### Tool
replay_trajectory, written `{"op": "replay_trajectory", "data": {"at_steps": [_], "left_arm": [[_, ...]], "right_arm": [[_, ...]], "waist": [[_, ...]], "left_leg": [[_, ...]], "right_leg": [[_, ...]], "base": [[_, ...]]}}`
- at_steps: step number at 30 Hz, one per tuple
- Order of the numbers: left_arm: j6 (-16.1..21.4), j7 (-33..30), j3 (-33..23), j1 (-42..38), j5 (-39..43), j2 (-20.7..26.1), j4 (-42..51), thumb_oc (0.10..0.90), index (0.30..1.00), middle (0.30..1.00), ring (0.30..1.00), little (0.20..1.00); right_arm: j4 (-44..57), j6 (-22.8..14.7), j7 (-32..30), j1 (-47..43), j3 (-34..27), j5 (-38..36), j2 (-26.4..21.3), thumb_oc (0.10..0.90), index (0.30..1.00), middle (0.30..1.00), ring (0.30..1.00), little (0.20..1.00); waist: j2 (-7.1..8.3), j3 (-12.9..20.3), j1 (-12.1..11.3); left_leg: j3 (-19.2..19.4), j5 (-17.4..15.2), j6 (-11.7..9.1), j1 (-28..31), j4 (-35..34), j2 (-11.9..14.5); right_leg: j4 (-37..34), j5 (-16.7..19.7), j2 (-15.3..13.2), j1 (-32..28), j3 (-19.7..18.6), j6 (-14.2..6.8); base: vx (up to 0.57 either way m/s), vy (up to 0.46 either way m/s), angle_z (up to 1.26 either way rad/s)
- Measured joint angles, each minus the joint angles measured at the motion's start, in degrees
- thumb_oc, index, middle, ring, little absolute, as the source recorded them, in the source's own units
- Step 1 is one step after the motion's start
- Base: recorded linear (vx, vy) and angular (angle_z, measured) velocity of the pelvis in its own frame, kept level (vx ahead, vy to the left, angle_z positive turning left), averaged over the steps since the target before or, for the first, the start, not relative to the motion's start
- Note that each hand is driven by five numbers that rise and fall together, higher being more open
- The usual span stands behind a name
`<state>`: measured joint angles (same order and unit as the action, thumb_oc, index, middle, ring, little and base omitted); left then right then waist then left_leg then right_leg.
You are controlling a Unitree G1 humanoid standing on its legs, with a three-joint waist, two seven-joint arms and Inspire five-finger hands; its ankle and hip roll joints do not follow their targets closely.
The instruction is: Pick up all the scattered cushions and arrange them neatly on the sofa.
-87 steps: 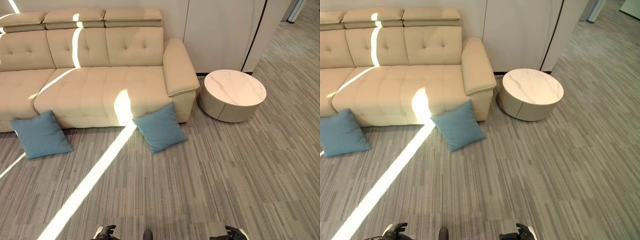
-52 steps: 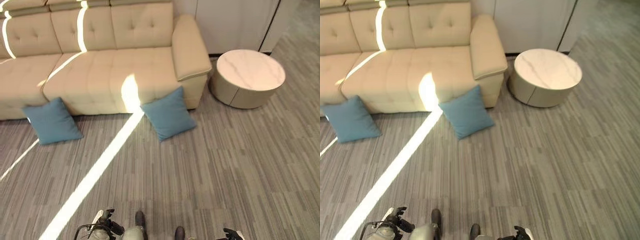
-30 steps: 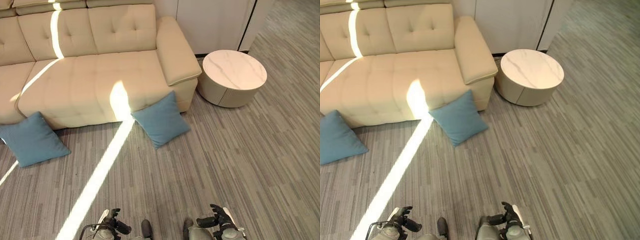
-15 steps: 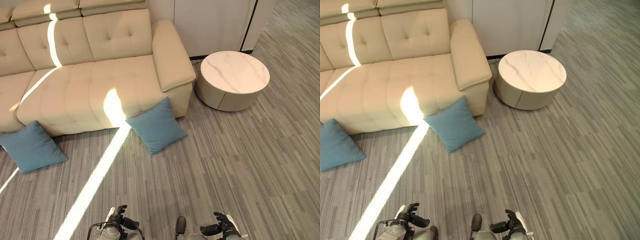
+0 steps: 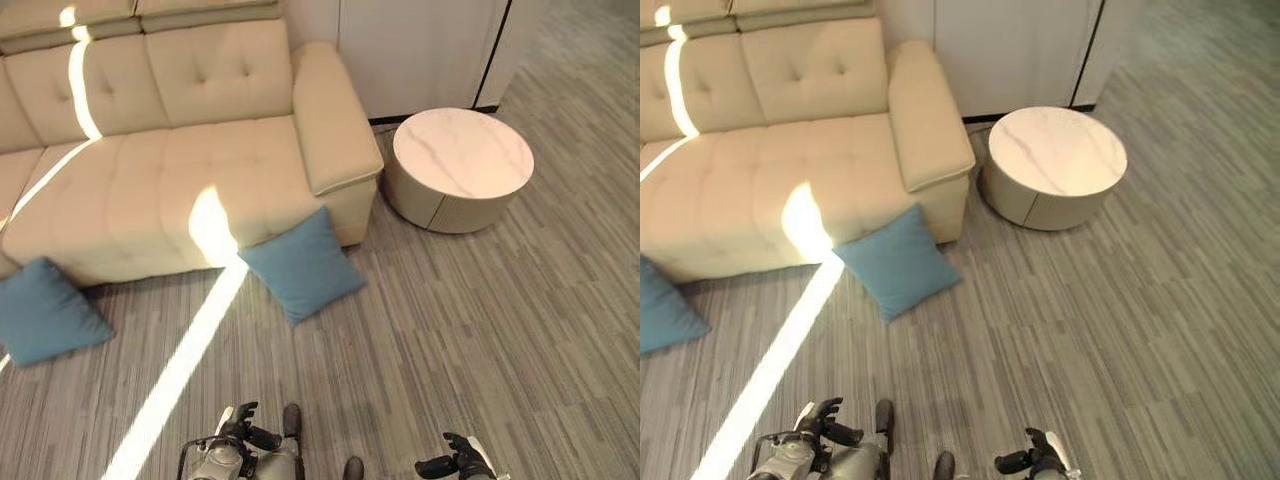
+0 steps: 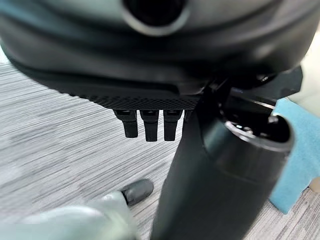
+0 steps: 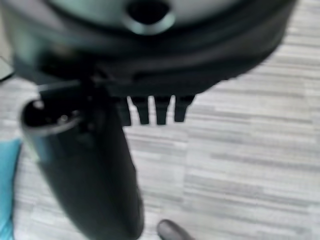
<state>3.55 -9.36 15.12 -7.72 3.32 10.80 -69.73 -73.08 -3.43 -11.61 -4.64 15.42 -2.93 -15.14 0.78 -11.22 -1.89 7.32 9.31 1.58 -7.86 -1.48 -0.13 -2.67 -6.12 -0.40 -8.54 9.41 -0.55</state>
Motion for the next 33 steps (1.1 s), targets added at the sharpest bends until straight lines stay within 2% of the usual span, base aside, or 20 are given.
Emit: {"op": "replay_trajectory", "data": {"at_steps": [1, 3, 4, 5, 7, 10, 11, 13, 14, 15, 16, 17, 18, 20, 23, 24, 27, 28, 30, 33], "left_arm": [[0.0, 0.2, 0.3, 0.1, 0.0, 0.4, 0.2, 0.800, 0.900, 0.900, 0.900, 0.900], [-0.1, 0.2, 0.5, -0.1, -0.1, 1.3, 0.8, 0.800, 0.900, 0.900, 0.900, 0.900], [-0.3, 0.2, 0.6, 0.1, -0.1, 2.2, 0.3, 0.800, 0.900, 0.900, 0.900, 0.900], [-0.2, 0.3, 0.6, 0.0, -0.1, 3.0, 0.1, 0.800, 0.900, 0.900, 0.900, 0.900], [-0.1, 0.2, 0.5, 0.4, 0.0, 4.0, 0.1, 0.800, 0.900, 0.900, 0.900, 0.900], [-0.2, 0.2, 0.5, 0.3, 0.0, 4.5, 0.0, 0.800, 0.900, 0.900, 0.900, 0.900], [-0.2, 0.3, 0.5, 0.8, -0.1, 4.8, -0.3, 0.800, 0.900, 0.900, 0.900, 0.900], [-0.2, 0.3, 0.5, 1.1, -0.1, 4.6, -0.8, 0.800, 0.900, 0.900, 0.900, 0.900], [-0.2, 0.3, 0.4, 0.9, -0.1, 4.2, -2.0, 0.800, 0.900, 0.900, 0.900, 0.900], [-0.2, 0.3, 0.4, 0.9, -0.1, 4.1, -2.3, 0.800, 0.900, 0.900, 0.900, 0.900], [-0.2, 0.6, 0.4, 1.4, -0.2, 4.0, -2.5, 0.800, 0.900, 0.900, 0.900, 0.900], [-0.2, 1.0, 0.4, 2.1, -0.3, 3.8, -2.4, 0.800, 0.900, 0.900, 0.900, 0.900], [0.0, 1.1, 0.4, 3.1, -0.7, 3.1, -2.0, 0.800, 0.900, 0.900, 0.900, 0.900], [0.1, 1.2, 0.4, 3.8, -1.2, 2.4, -1.9, 0.800, 0.900, 0.900, 0.900, 0.900], [0.2, 1.3, 0.3, 3.2, -1.2, 1.9, -1.8, 0.800, 0.900, 0.900, 0.900, 0.900], [0.5, 1.3, 0.3, 2.3, -1.2, 1.8, -1.8, 0.800, 0.900, 0.900, 0.900, 0.900], [1.0, 1.2, -0.7, 0.2, -1.0, 1.8, -1.6, 0.800, 0.900, 0.900, 0.900, 0.900], [1.2, 1.2, -1.0, 0.2, -0.8, 1.9, -1.4, 0.800, 0.900, 0.900, 0.900, 0.900], [1.2, 1.3, -1.7, 0.2, 0.0, 1.7, -1.1, 0.800, 0.900, 0.900, 0.900, 0.900], [1.2, 1.3, -1.8, -0.1, 0.0, 1.7, -1.2, 0.800, 0.900, 0.900, 0.900, 0.900]], "right_arm": [[-0.5, 0.5, 0.1, 0.5, -0.2, 0.2, -0.1, 0.800, 0.900, 0.900, 0.900, 0.900], [-0.3, 0.4, 0.7, -0.1, -0.2, 0.1, -0.4, 0.800, 0.900, 0.900, 0.900, 0.900], [-0.5, 0.3, 1.2, -0.5, -0.2, -0.1, -0.2, 0.800, 0.900, 0.900, 0.900, 0.900], [-0.4, 0.1, 1.5, -0.2, -0.2, -0.3, 0.1, 0.800, 0.900, 0.900, 0.900, 0.900], [-0.3, 0.1, 1.6, -0.5, -0.2, -0.4, 0.2, 0.800, 0.900, 0.900, 0.900, 0.900], [-0.2, -0.4, 1.6, -1.3, -0.2, -0.6, 0.1, 0.800, 0.900, 0.900, 0.900, 0.900], [-0.1, -0.6, 1.6, -1.7, -0.2, -0.8, 0.1, 0.800, 0.900, 0.900, 0.900, 0.900], [0.0, -0.4, 1.6, -1.7, -0.2, -0.9, 0.0, 0.800, 0.900, 0.900, 0.900, 0.900], [0.2, -0.4, 1.7, -1.8, -0.2, -0.9, 0.0, 0.800, 0.900, 0.900, 0.900, 0.900], [0.9, -0.3, 1.7, -1.9, -0.2, -0.9, 0.0, 0.800, 0.900, 0.900, 0.900, 0.900], [1.6, -0.2, 1.7, -1.6, -0.2, -0.9, 0.1, 0.800, 0.900, 0.900, 0.900, 0.900], [1.5, -0.2, 1.8, -0.4, -0.2, -0.9, 0.2, 0.800, 0.900, 0.900, 0.900, 0.900], [1.4, 0.2, 1.7, 0.6, -0.2, -1.0, -0.2, 0.800, 0.900, 0.900, 0.900, 0.900], [2.1, 0.1, 1.7, 1.1, -0.3, -1.3, -0.7, 0.800, 0.900, 0.900, 0.900, 0.900], [3.9, 0.1, 1.8, 0.9, -1.6, -2.6, -1.3, 0.800, 0.900, 0.900, 0.900, 0.900], [4.1, 0.0, 1.7, 0.5, -2.2, -3.0, -1.4, 0.800, 0.900, 0.900, 0.900, 0.900], [4.3, -0.8, 1.6, -1.3, -2.3, -4.2, -2.0, 0.800, 0.900, 0.900, 0.900, 0.900], [4.3, -0.9, 1.5, -1.8, -2.3, -4.3, -1.9, 0.800, 0.900, 0.900, 0.900, 0.900], [4.5, -1.1, 1.4, -2.4, -2.3, -5.2, -2.1, 0.800, 0.900, 0.900, 0.900, 0.900], [4.9, -1.0, 1.4, -2.0, -2.5, -6.6, -2.3, 0.800, 0.900, 0.900, 0.900, 0.900]], "waist": [[0.30, -0.1, 0.0], [-0.05, -0.2, 0.3], [0.10, -0.6, 0.4], [0.85, -0.5, 1.0], [2.00, -0.5, 0.6], [1.74, -0.7, 0.5], [1.52, -0.9, 1.1], [1.83, -1.0, 1.2], [1.46, -1.2, 1.6], [1.04, -1.6, 2.5], [1.39, -1.6, 2.9], [2.10, -1.4, 2.9], [1.49, -0.9, 2.7], [0.00, -0.3, 3.1], [-0.21, -0.2, 3.2], [0.68, -0.3, 3.2], [2.11, -0.9, 2.4], [2.18, -1.2, 2.1], [2.49, -1.4, 2.5], [2.43, -1.7, 2.7]], "left_leg": [[0.0, -0.4, 0.6, 0.8, -0.2, -0.6], [-0.5, -1.1, 1.6, 2.3, -1.1, -0.4], [-1.1, -1.7, 2.3, 3.7, -1.2, -0.2], [-1.9, -3.1, 3.3, 5.1, -1.2, -0.9], [-1.9, -4.2, 3.8, 7.2, -1.5, -1.9], [-3.3, -5.9, 4.3, 8.3, -2.4, -1.8], [-3.7, -5.3, 3.8, 8.8, -2.8, -1.5], [-4.8, -6.6, 3.8, 9.5, -3.0, -1.6], [-5.6, -7.1, 3.6, 9.7, -2.9, -0.9], [-6.6, -7.2, 3.2, 9.9, -3.0, -0.3], [-7.4, -7.4, 1.9, 10.6, -3.1, -0.3], [-7.9, -7.8, 0.7, 12.3, -3.5, -0.8], [-8.0, -8.5, -0.6, 13.5, -3.3, 0.1], [-8.7, -10.0, -2.7, 13.0, -1.6, 2.0], [-9.6, -10.5, -4.3, 11.8, 2.5, 3.2], [-9.7, -11.4, -6.0, 8.4, 8.6, 2.7], [-8.1, -9.9, -9.2, 0.2, 23.6, 2.2], [-7.4, -9.7, -9.3, -0.7, 24.6, 2.5], [-3.9, -10.5, -8.2, -1.4, 24.9, 3.7], [2.7, -10.1, -8.1, -1.7, 13.0, 4.0]], "right_leg": [[3.6, -1.4, -1.0, 0.9, 0.0, -1.5], [17.2, -3.9, -2.0, 6.6, -0.3, -4.2], [27.9, -5.9, -3.1, 10.6, -0.1, -5.9], [33.4, -6.9, -4.6, 13.2, -0.2, -7.6], [36.5, -7.1, -7.4, 16.4, 0.1, -7.2], [31.1, -6.9, -8.7, 19.3, 2.3, -6.2], [22.7, -5.0, -8.5, 19.6, 3.1, -5.1], [18.3, -1.8, -8.2, 20.7, 2.7, -4.5], [13.8, 0.8, -6.1, 21.1, -0.3, -4.9], [10.1, 4.3, -5.1, 21.3, -0.6, -5.4], [6.1, 7.5, -5.0, 20.1, -0.4, -5.3], [4.0, 12.9, -5.4, 18.2, -0.2, -3.9], [2.4, 14.8, -4.4, 16.3, 0.0, -1.5], [-0.7, 14.8, -2.5, 13.5, 1.2, -1.3], [-2.7, 14.3, -1.1, 11.1, 3.0, 0.4], [-2.7, 13.9, -1.7, 11.2, 3.5, 0.7], [-2.8, 12.6, -2.3, 10.5, 4.6, 2.9], [-2.7, 12.3, -2.3, 10.0, 4.7, 3.5], [-3.1, 11.1, -2.0, 9.2, 6.3, 4.7], [-3.1, 9.5, -1.8, 8.2, 8.9, 5.2]], "base": [[0.15, 0.127, -0.04], [0.13, 0.086, 0.04], [0.14, 0.054, 0.28], [0.22, 0.058, 0.34], [0.31, -0.011, 0.27], [0.26, -0.072, 0.13], [0.37, -0.162, 0.25], [0.28, -0.127, 0.22], [0.22, -0.136, 0.26], [0.22, -0.136, 0.48], [0.22, -0.160, 0.54], [0.24, -0.197, 0.35], [0.30, -0.261, 0.13], [0.16, -0.163, 0.15], [0.04, -0.195, 0.35], [0.00, -0.120, 0.25], [0.10, -0.147, 0.34], [0.18, -0.073, 0.23], [0.21, -0.046, 0.32], [0.22, -0.007, 0.52]]}}
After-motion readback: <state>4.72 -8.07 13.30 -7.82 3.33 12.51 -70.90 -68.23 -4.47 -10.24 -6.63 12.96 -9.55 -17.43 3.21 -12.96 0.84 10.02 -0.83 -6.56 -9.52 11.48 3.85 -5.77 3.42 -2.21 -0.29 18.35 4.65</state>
